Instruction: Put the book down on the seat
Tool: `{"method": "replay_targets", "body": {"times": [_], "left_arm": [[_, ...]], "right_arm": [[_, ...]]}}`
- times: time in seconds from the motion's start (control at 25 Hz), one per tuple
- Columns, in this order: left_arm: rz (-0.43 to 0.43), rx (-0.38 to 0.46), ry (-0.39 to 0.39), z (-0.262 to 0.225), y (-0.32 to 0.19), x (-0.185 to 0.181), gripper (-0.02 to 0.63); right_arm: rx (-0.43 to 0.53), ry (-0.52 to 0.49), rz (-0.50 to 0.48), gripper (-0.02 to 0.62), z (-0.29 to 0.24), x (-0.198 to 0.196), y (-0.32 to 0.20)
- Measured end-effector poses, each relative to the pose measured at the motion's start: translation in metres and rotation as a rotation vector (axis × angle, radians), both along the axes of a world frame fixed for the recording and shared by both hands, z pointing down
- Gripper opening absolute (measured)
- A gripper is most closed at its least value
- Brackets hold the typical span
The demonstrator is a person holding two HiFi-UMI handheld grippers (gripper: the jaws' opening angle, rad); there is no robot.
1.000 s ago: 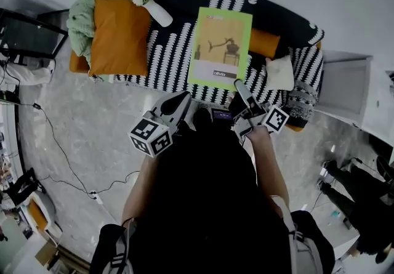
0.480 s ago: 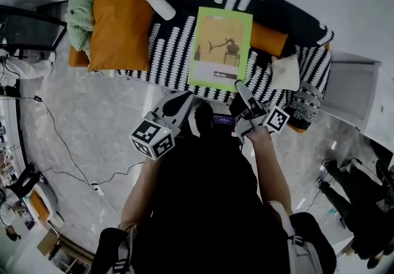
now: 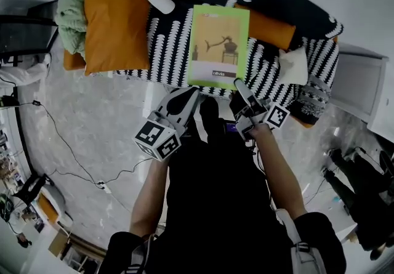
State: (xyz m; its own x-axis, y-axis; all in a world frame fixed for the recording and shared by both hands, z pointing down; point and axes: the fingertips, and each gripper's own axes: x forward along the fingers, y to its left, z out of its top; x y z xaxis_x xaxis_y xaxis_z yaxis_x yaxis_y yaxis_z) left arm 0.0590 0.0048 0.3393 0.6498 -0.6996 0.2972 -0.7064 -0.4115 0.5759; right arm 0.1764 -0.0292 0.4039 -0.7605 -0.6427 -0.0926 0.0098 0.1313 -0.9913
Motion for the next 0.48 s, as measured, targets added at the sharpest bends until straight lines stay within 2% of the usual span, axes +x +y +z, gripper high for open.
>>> {"method": "replay_targets", "body": {"times": [0.24, 0.48], "left_arm": [[0.012, -0.008, -0.012, -0.002, -0.012, -0.003, 0.012], [0.026, -0.017, -0.041, 0.017, -0.028, -0.032, 0.012]], "right_arm": [[-0.029, 0.020, 0.005, 0.158, 0.005, 0.002, 0.000], [-0.036, 0.017, 0.017, 0.158, 0.035, -0.017, -0.012]]}}
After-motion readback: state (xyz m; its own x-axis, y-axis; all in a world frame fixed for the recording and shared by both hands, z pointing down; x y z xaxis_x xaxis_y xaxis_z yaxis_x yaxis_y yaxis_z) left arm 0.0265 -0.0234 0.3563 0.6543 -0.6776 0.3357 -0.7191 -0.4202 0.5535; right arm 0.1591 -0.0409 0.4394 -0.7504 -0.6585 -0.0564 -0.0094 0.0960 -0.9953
